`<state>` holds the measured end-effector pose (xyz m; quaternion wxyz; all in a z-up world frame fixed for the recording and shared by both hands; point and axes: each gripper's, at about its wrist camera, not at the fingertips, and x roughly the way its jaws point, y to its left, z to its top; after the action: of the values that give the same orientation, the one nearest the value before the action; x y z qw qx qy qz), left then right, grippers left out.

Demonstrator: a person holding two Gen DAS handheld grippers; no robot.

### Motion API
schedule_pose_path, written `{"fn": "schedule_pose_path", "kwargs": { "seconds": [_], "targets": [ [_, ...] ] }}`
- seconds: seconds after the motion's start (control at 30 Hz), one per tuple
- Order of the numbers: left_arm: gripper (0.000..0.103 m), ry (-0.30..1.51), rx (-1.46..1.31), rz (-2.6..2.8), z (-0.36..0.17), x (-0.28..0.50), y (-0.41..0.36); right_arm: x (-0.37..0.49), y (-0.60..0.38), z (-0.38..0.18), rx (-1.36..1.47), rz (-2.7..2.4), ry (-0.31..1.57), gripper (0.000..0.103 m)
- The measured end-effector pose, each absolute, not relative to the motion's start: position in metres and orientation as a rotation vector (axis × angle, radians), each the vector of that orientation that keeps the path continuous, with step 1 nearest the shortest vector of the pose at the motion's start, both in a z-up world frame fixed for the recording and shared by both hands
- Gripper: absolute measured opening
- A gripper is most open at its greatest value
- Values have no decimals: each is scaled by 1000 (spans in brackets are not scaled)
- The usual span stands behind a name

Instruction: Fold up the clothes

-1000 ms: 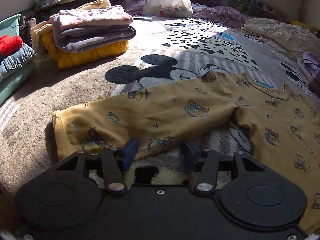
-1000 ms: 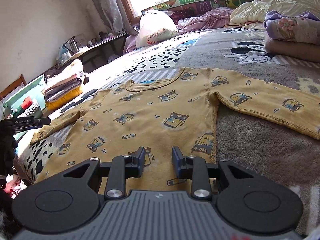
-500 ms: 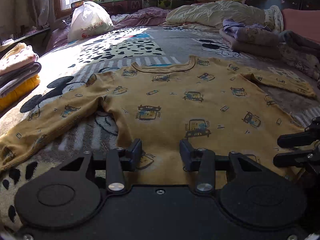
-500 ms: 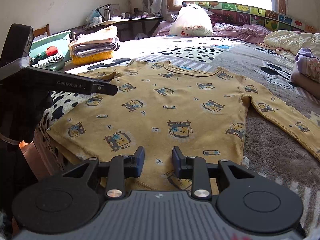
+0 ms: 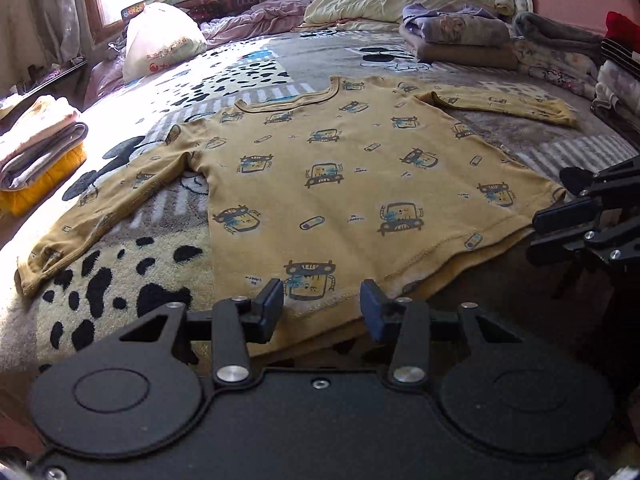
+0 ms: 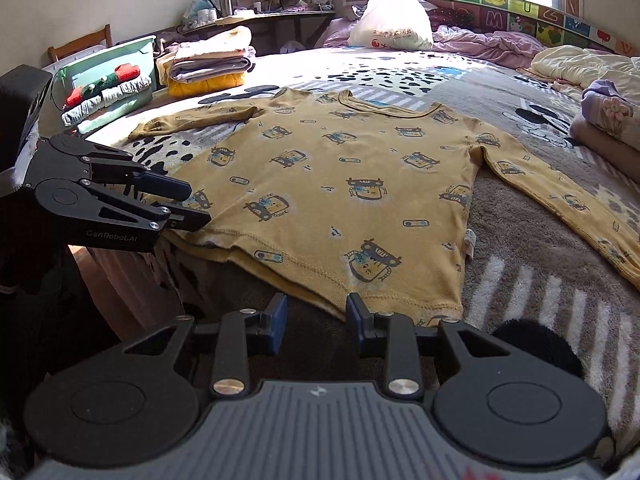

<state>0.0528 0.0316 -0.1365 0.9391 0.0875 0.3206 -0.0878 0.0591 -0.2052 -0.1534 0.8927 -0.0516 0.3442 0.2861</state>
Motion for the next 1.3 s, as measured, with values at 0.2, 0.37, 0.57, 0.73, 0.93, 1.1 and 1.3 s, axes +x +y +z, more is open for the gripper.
{"fn": "schedule_pose_path", "kwargs": {
  "seconds": [0.2, 0.37, 0.57, 0.73, 0.93, 1.1, 1.3],
  "targets": [
    [53, 607, 82, -146, -134, 64, 41, 54, -217, -134, -17, 568, 539, 41],
    [55, 657, 38, -146, -136, 69, 43, 88, -218, -161, 29, 513, 712, 56],
    [56, 569, -139, -108, -126, 70, 64, 78, -283, -142, 402, 415, 582, 42],
    [56, 561, -197, -94, -129, 79, 69, 80, -373, -167, 779, 68, 439, 47],
    [56, 574, -227, -95, -135, 90, 69, 94, -426, -202, 1061, -155, 420, 47],
    [56, 560, -216, -74, -138, 91, 73, 130, -438, -209, 1125, -156, 422, 40],
    [56, 560, -206, -44, -131, 75, 86, 161, -459, -218, 1160, -152, 451, 14]
  ]
}}
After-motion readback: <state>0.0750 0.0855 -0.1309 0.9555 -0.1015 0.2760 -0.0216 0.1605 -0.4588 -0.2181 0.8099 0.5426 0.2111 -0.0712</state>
